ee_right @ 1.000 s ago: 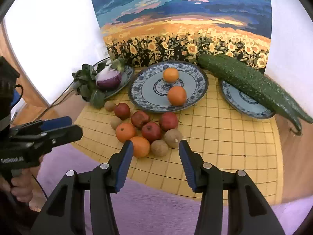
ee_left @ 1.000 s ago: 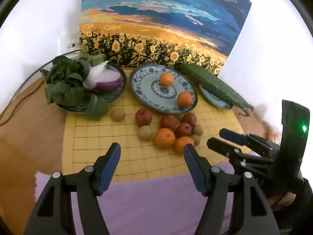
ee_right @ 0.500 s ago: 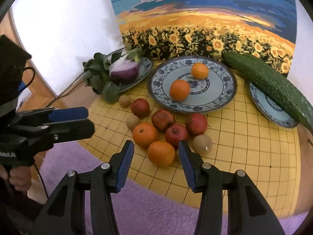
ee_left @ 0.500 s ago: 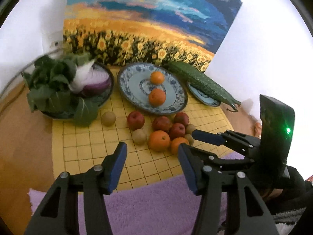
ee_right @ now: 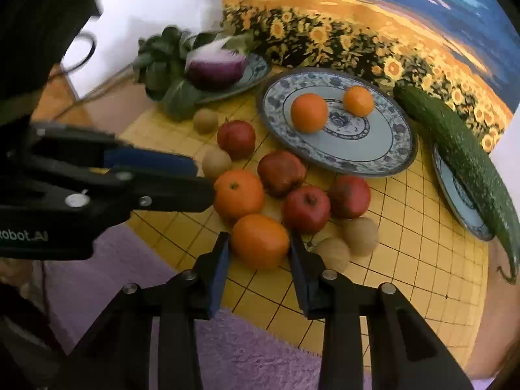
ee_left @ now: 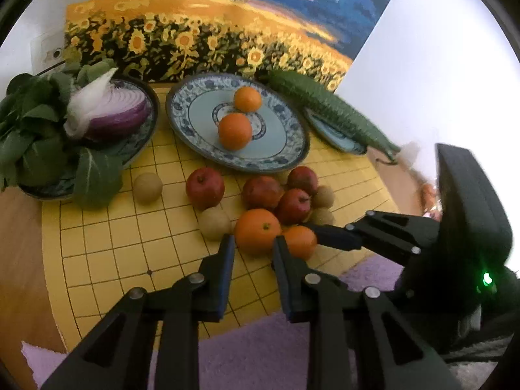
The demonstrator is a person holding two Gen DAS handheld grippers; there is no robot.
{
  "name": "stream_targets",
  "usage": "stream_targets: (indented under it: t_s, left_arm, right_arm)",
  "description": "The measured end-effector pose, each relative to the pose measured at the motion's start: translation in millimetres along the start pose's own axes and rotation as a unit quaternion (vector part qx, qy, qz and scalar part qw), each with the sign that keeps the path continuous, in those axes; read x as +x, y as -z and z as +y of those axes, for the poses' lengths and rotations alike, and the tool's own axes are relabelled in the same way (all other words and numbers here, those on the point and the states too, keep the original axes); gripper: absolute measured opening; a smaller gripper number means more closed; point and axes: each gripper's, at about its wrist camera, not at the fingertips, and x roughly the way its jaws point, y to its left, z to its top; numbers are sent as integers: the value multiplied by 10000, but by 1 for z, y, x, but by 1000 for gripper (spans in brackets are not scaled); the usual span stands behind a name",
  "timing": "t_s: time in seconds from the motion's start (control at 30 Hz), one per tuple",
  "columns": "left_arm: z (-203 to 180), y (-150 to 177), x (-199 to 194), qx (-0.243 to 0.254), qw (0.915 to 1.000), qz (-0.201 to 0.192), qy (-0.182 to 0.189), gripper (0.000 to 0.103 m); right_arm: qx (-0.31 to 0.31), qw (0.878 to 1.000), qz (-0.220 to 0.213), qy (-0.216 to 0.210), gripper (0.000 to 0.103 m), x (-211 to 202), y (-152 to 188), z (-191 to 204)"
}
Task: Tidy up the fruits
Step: 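Close the right tool on another orange while the left tool grasps a second orange, then lower the right tool's orange onto the plate and open while the left tool places its orange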
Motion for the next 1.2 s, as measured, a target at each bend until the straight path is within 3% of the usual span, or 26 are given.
stream_targets:
  t_s: [0.07,0.2,0.37,0.63,1.0,1.2]
  left_arm:
    - [-1,0,5,40,9999,81,-58,26]
    - [-5,-1,11,165,9996,199,-131,38]
    - [-5,-2,15,102,9998,122,-148,39]
    - [-11,-4,24,-44,9998,12,-204,37]
    - [-6,1,20,-138,9998,47,-98,35]
    - [-17,0,3,82,9998,-129,-148,35]
  right_arm:
    - [-3,9999,-46,-115,36,-1,2,0]
    - [-38,9997,-87,-227,36,-7,6,0]
    - [-141,9986,-330,-377,36,-28,13,4]
    - [272,9968,-651,-378,36,-52,24,-20]
    - [414,9958,-672,-460,36,-47,15,-36]
    - [596,9939,-844,-389,36,-54,11,-43]
